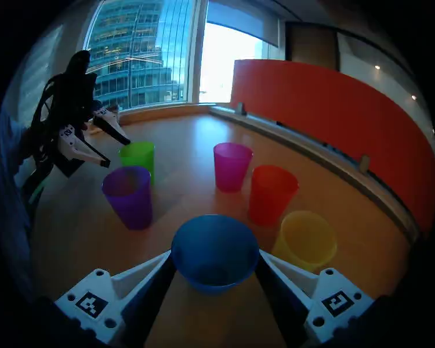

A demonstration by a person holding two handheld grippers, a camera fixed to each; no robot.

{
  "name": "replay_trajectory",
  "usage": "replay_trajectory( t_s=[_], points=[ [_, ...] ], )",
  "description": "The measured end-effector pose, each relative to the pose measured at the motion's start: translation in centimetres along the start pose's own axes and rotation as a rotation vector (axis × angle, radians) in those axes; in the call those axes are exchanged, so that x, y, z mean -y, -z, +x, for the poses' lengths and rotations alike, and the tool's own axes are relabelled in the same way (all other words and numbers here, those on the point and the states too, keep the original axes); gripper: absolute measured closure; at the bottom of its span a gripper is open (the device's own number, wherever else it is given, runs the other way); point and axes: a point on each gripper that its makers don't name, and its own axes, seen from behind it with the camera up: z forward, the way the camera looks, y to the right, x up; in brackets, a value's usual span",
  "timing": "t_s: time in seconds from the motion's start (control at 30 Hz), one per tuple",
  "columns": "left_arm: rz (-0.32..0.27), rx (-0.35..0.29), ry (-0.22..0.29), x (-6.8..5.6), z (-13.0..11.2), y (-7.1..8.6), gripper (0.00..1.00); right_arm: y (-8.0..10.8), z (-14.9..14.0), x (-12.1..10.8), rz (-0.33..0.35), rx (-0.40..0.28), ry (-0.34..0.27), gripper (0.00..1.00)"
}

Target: Pour water

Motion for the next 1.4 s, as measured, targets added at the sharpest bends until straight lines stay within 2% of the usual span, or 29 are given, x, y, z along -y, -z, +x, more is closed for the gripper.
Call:
replay_trajectory(
  t_s=[0.1, 0.27, 0.77, 1.07, 1.2, 1.4],
  points=[
    [0.002, -0.001, -0.001, -0.1, 0.0, 0.1, 0.01, 0.1, 0.0, 0.0, -0.005, 0.0, -0.004, 0.0],
    [0.012, -0.001, 0.001, 0.1, -0.2, 0.4, 0.01, 0.7, -0.2, -0.2, -0.015, 0.002, -0.008, 0.0],
    [0.075, -0.042, 0.023, 0.4, -0.1, 2.7, 0.01, 4.9, -1.0, -0.1, -0.085, -0.023, -0.01, 0.0],
    [0.136, -0.114, 0.023, 0.2, 1.1, 4.1, 0.01, 8.1, -0.5, -0.1, -0.146, -0.088, -0.027, 0.0],
    [0.174, -0.168, 0.033, 0.4, 2.2, 4.7, 0.01, 9.4, 0.2, 0.3, -0.164, -0.145, -0.047, 0.0],
    [0.223, -0.248, 0.039, 0.6, 4.0, 5.6, 0.01, 11.2, 0.6, 0.0, -0.229, -0.201, -0.064, 0.0]
  ],
)
